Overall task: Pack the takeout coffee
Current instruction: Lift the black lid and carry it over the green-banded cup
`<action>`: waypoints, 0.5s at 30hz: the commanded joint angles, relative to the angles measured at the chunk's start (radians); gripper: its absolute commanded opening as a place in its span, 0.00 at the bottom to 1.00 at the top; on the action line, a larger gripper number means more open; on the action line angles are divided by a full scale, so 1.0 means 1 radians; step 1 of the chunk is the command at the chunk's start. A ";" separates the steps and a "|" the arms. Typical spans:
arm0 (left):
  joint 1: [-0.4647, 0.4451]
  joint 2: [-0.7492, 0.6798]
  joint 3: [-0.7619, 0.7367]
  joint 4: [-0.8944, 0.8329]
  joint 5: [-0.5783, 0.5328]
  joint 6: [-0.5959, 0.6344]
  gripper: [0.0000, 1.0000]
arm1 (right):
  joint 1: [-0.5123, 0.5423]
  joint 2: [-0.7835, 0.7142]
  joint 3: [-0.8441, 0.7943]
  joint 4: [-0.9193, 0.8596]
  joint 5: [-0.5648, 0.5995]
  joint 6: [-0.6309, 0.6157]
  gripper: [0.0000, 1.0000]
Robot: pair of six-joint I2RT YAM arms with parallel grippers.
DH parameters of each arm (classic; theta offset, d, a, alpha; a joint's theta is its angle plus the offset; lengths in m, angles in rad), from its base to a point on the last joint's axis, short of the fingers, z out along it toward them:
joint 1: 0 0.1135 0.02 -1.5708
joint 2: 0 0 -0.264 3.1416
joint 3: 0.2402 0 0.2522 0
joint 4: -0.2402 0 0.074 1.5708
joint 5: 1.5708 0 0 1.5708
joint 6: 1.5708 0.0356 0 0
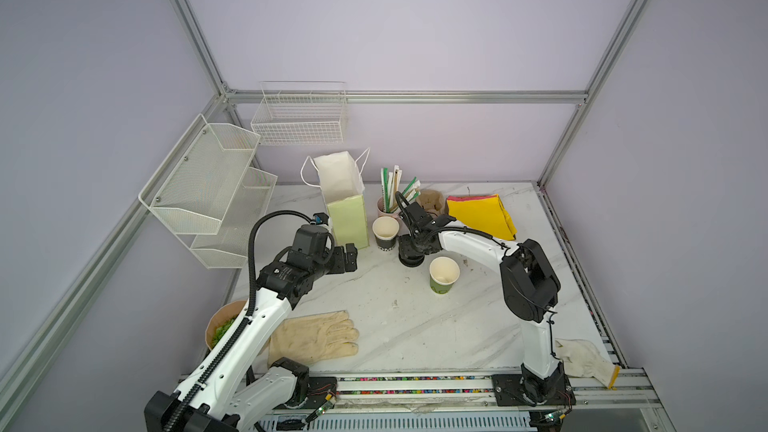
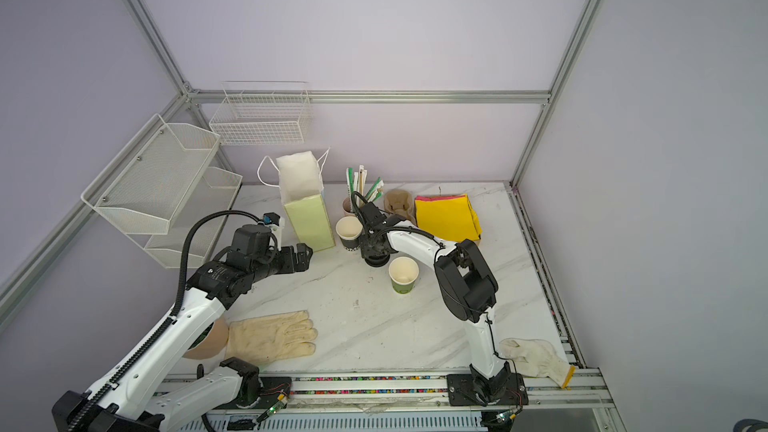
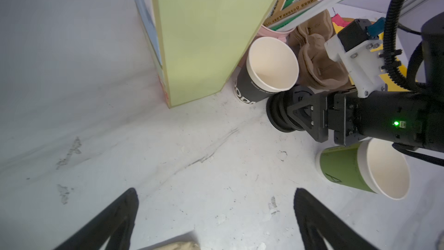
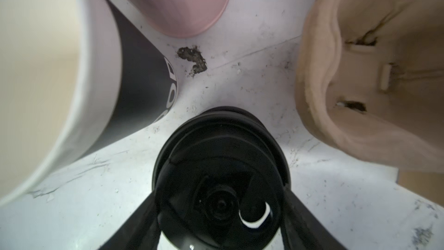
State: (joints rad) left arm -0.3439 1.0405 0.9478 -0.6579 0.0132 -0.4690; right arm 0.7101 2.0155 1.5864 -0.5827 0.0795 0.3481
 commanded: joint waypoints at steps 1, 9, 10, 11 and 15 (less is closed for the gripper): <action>-0.009 0.022 -0.068 0.082 0.169 -0.131 1.00 | 0.008 -0.040 -0.029 0.018 -0.003 -0.012 0.65; -0.011 0.000 -0.026 0.057 0.095 -0.080 1.00 | 0.008 -0.096 0.016 -0.055 0.039 -0.014 0.64; -0.010 -0.009 -0.012 0.040 0.072 -0.062 1.00 | 0.008 -0.104 0.024 -0.071 0.043 -0.015 0.64; -0.010 -0.015 0.002 0.024 0.051 -0.046 1.00 | 0.008 -0.113 0.030 -0.083 0.045 -0.016 0.64; -0.010 -0.023 0.065 -0.061 -0.057 0.040 1.00 | 0.008 -0.168 0.037 -0.122 0.054 -0.024 0.64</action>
State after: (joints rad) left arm -0.3504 1.0332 0.9112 -0.6624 0.0467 -0.5102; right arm 0.7128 1.9198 1.5951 -0.6422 0.1040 0.3397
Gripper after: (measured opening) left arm 0.997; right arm 0.713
